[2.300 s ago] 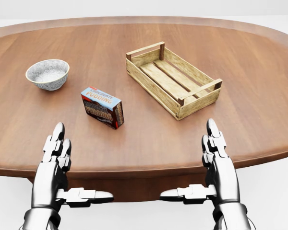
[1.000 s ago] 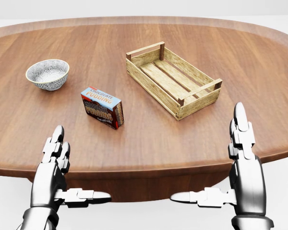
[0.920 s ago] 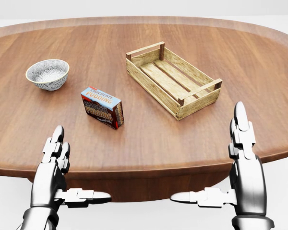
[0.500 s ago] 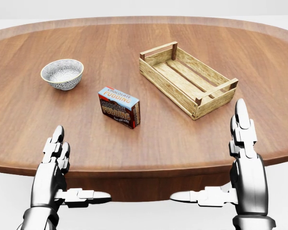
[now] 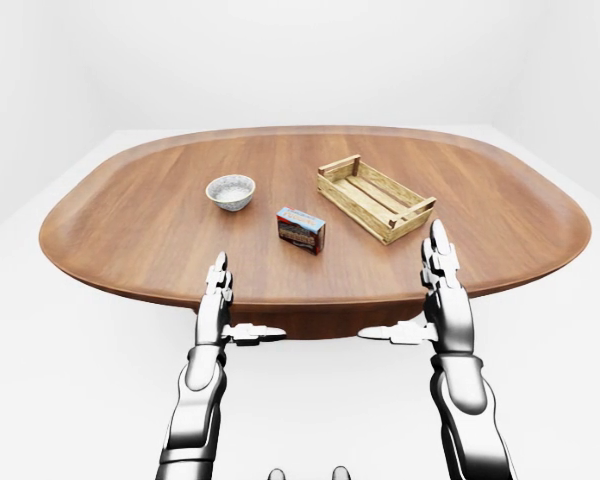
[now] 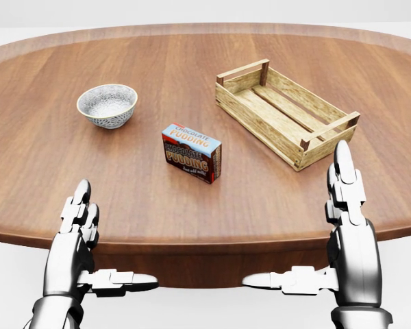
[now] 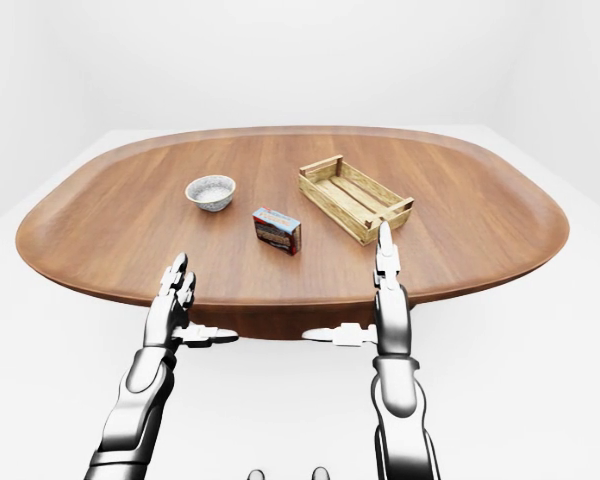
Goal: Pick up the chocolate pudding and put it in the tray.
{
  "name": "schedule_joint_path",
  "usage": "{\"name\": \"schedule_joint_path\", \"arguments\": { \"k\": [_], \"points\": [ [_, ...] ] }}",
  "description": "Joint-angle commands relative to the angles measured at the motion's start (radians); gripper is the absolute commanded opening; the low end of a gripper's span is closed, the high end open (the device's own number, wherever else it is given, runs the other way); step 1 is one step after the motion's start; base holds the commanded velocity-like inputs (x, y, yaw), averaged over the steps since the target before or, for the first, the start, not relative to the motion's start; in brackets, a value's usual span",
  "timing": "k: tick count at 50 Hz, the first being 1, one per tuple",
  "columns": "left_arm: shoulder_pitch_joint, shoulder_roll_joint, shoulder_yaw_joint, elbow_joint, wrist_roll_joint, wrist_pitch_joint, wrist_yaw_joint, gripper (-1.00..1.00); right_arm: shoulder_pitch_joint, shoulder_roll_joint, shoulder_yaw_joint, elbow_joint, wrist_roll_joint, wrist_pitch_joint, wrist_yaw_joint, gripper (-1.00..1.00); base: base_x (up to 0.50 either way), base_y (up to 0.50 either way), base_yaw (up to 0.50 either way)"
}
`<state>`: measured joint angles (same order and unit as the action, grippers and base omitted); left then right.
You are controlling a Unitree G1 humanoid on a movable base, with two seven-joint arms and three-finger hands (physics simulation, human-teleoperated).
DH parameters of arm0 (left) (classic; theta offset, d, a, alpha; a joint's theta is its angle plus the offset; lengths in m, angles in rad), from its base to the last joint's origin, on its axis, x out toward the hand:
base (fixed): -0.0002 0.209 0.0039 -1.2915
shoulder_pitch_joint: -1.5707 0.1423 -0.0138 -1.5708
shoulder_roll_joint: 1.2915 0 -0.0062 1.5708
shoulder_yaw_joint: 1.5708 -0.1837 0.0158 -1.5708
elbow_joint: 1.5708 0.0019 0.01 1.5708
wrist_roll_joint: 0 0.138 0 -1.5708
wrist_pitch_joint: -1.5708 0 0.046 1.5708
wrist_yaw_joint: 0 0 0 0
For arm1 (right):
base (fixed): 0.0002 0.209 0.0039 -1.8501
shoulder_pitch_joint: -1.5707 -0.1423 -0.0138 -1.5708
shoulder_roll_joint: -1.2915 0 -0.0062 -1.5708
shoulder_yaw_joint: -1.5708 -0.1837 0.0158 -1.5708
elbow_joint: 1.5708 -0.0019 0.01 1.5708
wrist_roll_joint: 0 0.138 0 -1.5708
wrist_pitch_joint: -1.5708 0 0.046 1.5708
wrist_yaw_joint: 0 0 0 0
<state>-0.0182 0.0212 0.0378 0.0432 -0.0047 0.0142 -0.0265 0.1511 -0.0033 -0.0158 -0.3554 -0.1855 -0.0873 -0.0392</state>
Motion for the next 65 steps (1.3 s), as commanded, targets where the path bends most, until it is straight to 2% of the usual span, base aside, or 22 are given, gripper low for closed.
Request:
{"name": "schedule_joint_path", "arguments": {
  "k": [1,6,13,20,25,26,33,38,48,52,57,62,65],
  "points": [
    [-0.001,-0.001,-0.001,0.005,0.000,-0.004,0.000,1.00,-0.001,0.000,-0.001,-0.002,0.011,0.000,0.005,1.00,0.00,0.00,0.00],
    [0.003,-0.002,-0.002,-0.002,0.000,-0.001,0.000,1.00,0.005,-0.002,-0.002,0.060,0.012,0.000,-0.004,1.00,0.00,0.00,0.00],
    [0.006,-0.002,-0.003,-0.010,0.002,0.003,0.000,1.00,-0.003,-0.001,-0.004,0.018,0.019,0.000,0.007,1.00,0.00,0.00,0.00],
    [0.000,-0.002,-0.002,-0.001,0.002,0.003,0.001,1.00,-0.001,-0.002,-0.005,0.068,0.015,0.000,-0.003,1.00,0.00,0.00,0.00],
    [0.001,-0.002,-0.003,-0.003,0.003,0.003,0.002,1.00,-0.003,-0.001,-0.004,0.007,0.016,0.000,0.007,1.00,0.00,0.00,0.00],
    [0.001,-0.002,-0.002,0.000,0.003,0.001,0.002,1.00,0.000,-0.002,-0.005,0.065,0.014,0.000,-0.004,1.00,0.16,0.00,0.00],
    [-0.003,-0.001,-0.001,0.010,0.003,-0.006,0.003,1.00,-0.006,-0.002,-0.005,0.053,0.016,0.000,0.000,1.00,0.17,0.00,0.00],
    [-0.001,-0.002,-0.002,0.001,0.003,0.003,0.003,1.00,-0.006,-0.002,-0.005,0.063,0.016,0.000,-0.001,1.00,0.17,0.00,0.00],
    [-0.002,-0.001,-0.002,0.009,0.003,-0.003,0.004,1.00,-0.005,-0.002,-0.006,0.090,0.015,0.000,-0.004,1.00,0.17,0.00,0.00],
    [-0.001,-0.002,-0.002,0.002,0.003,0.003,0.004,1.00,-0.007,-0.002,-0.005,0.092,0.015,0.000,-0.004,1.00,0.17,0.00,0.00],
    [-0.006,-0.001,-0.001,0.017,0.003,-0.006,0.004,1.00,-0.007,-0.003,-0.006,0.093,0.016,0.000,-0.004,1.00,0.17,0.00,0.00],
    [-0.004,-0.001,-0.002,0.004,0.004,0.007,0.006,1.00,-0.004,-0.002,-0.006,0.075,0.019,0.000,0.000,1.00,0.22,0.00,0.00],
    [-0.005,-0.001,-0.001,0.012,0.005,0.000,0.006,1.00,-0.004,-0.003,-0.007,0.076,0.020,0.000,0.000,1.00,0.30,0.00,0.00]
  ]
}}
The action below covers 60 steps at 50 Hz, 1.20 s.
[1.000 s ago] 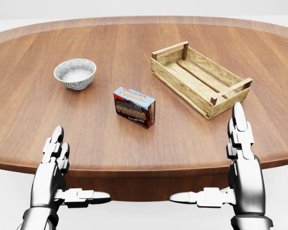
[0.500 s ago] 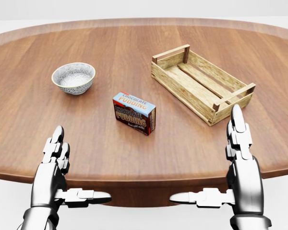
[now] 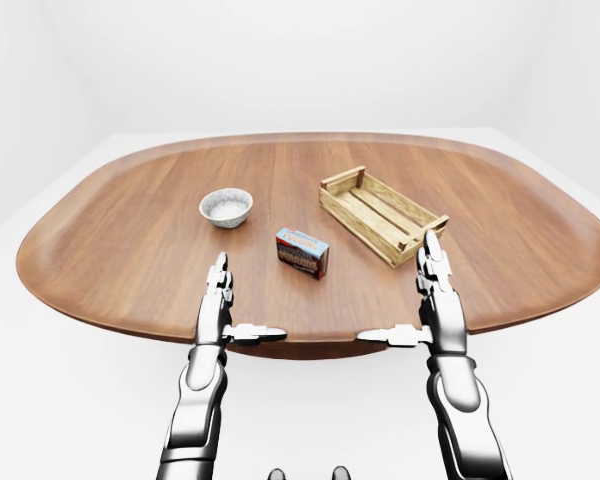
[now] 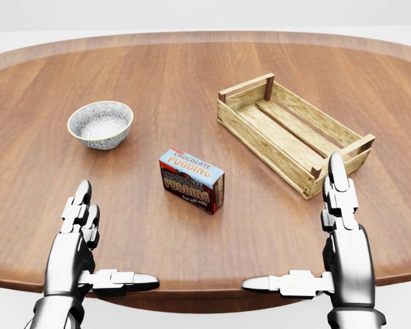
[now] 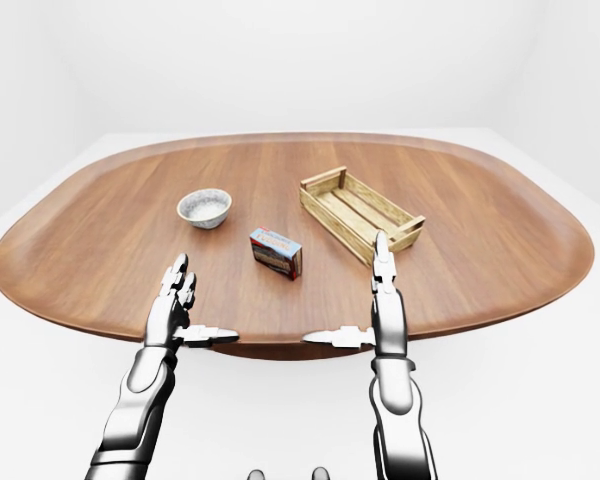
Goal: Pick up the chocolate pudding and put it in the tray.
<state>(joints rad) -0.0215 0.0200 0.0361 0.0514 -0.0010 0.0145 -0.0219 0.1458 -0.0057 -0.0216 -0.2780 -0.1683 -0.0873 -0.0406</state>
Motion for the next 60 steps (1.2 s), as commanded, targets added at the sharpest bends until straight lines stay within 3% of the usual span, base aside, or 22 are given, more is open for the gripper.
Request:
{"name": "schedule_joint_path", "arguments": {
  "k": [1,16,27,60],
  "points": [
    [-0.002,0.000,0.000,0.004,0.001,0.000,0.001,1.00,0.002,0.000,-0.001,-0.001,0.002,0.000,0.001,1.00,0.30,0.00,0.00],
    [-0.002,0.000,0.000,0.009,0.002,-0.005,0.002,1.00,0.000,0.000,-0.001,0.006,0.002,0.000,0.001,1.00,0.29,0.00,0.00],
    [0.004,0.000,-0.003,-0.013,0.006,0.010,0.001,1.00,0.002,0.001,0.000,0.004,0.002,0.000,0.001,1.00,0.30,0.00,0.00],
    [-0.002,-0.001,-0.002,0.002,0.006,0.000,-0.002,1.00,-0.005,0.000,0.001,-0.047,0.005,0.000,0.011,1.00,0.30,0.00,0.00]
  ]
}}
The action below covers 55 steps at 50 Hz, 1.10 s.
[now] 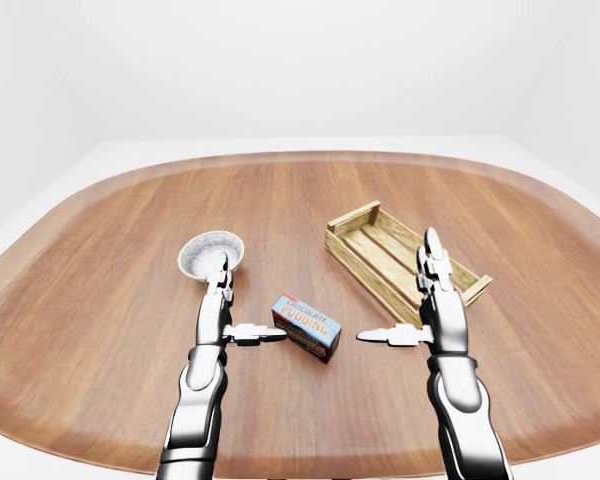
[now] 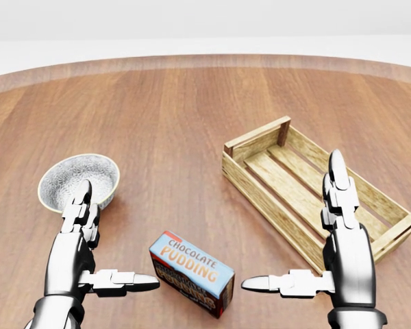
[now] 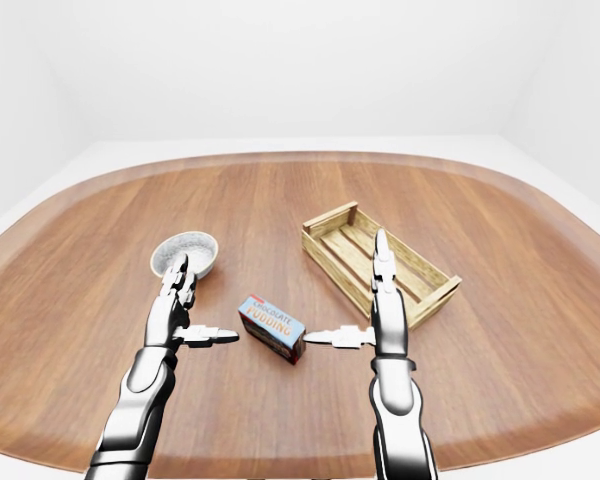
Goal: Pick up the chocolate pudding and put it in the tray.
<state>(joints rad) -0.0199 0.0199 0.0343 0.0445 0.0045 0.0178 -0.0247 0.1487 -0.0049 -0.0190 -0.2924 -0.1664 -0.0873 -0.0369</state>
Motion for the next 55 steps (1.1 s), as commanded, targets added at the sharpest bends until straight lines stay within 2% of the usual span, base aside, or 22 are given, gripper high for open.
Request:
{"name": "schedule_joint_path", "arguments": {
  "k": [1,8,10,14,37,42,47,55],
  "points": [
    [-0.003,-0.001,0.000,0.008,0.000,-0.002,0.001,1.00,-0.007,0.000,-0.001,-0.030,0.002,0.000,0.006,1.00,0.29,0.00,0.00],
    [-0.004,-0.001,0.000,0.006,-0.003,0.004,0.002,1.00,-0.005,-0.001,-0.004,0.019,0.002,0.000,-0.003,1.00,0.30,0.00,0.00],
    [-0.005,0.000,0.001,0.008,-0.004,0.004,0.002,1.00,-0.009,0.000,-0.004,-0.044,0.004,0.000,0.006,1.00,0.30,0.00,0.00],
    [-0.004,0.000,0.001,0.004,-0.006,0.006,0.002,1.00,-0.004,0.000,-0.003,0.012,0.010,0.000,0.000,1.00,0.23,0.00,0.00],
    [-0.004,0.000,-0.004,0.014,0.016,0.000,0.010,1.00,-0.002,0.000,0.004,-0.003,0.017,0.000,0.012,1.00,0.00,0.00,0.00],
    [-0.006,0.001,-0.004,0.011,0.017,0.005,0.009,1.00,0.007,0.001,0.013,-0.014,0.024,0.000,0.019,1.00,0.00,0.00,0.00],
    [-0.002,0.000,-0.007,0.015,0.023,-0.003,0.009,1.00,0.014,0.000,0.012,-0.009,0.020,0.000,0.020,1.00,0.00,0.00,0.00],
    [-0.003,-0.001,-0.007,0.010,0.024,0.004,0.008,1.00,0.012,0.000,0.013,-0.004,0.024,0.000,0.023,1.00,0.00,0.00,0.00]
  ]
}}
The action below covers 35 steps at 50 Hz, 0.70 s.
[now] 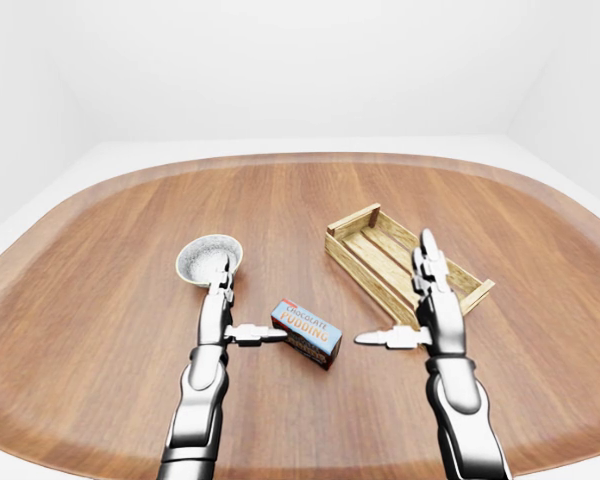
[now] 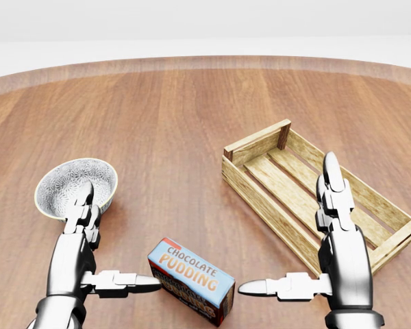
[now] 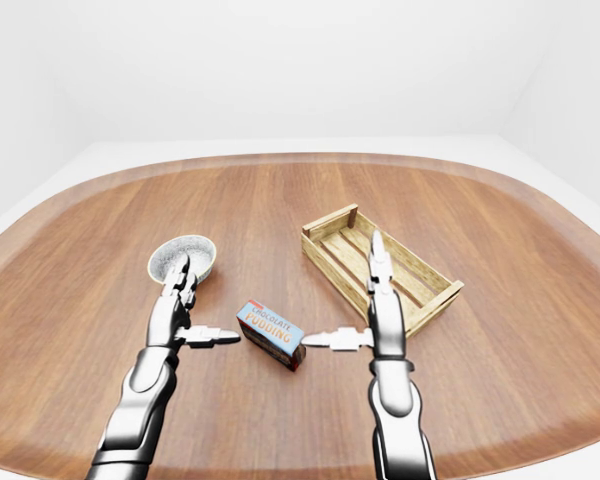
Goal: Pick up the chocolate pudding and put it in the tray.
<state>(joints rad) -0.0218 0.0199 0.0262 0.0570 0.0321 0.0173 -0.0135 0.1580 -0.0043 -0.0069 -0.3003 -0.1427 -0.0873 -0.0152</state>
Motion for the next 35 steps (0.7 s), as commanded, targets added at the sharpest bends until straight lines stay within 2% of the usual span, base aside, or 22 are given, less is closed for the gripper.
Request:
{"name": "schedule_joint_path", "arguments": {
  "k": [1,7,17,24,35],
  "points": [
    [-0.002,-0.001,0.002,0.000,-0.003,0.003,-0.003,1.00,0.002,0.000,0.002,0.009,0.000,0.000,0.001,1.00,0.00,0.00,0.00],
    [-0.002,-0.001,0.001,0.004,-0.003,-0.001,-0.003,1.00,-0.012,0.000,0.009,0.052,-0.004,0.000,-0.001,1.00,0.00,0.00,0.00],
    [-0.002,0.000,0.001,-0.004,-0.001,0.007,-0.004,1.00,-0.036,0.006,0.047,0.099,-0.041,0.000,-0.018,1.00,0.00,0.00,0.00],
    [-0.002,-0.001,0.001,0.004,0.000,0.001,-0.004,1.00,-0.060,0.009,0.066,0.156,-0.050,0.000,-0.029,1.00,0.00,0.00,0.00],
    [-0.001,-0.001,0.001,-0.005,0.001,0.010,-0.004,1.00,-0.107,0.015,0.085,0.260,-0.060,0.000,-0.040,1.00,0.00,0.00,0.00]
  ]
}}
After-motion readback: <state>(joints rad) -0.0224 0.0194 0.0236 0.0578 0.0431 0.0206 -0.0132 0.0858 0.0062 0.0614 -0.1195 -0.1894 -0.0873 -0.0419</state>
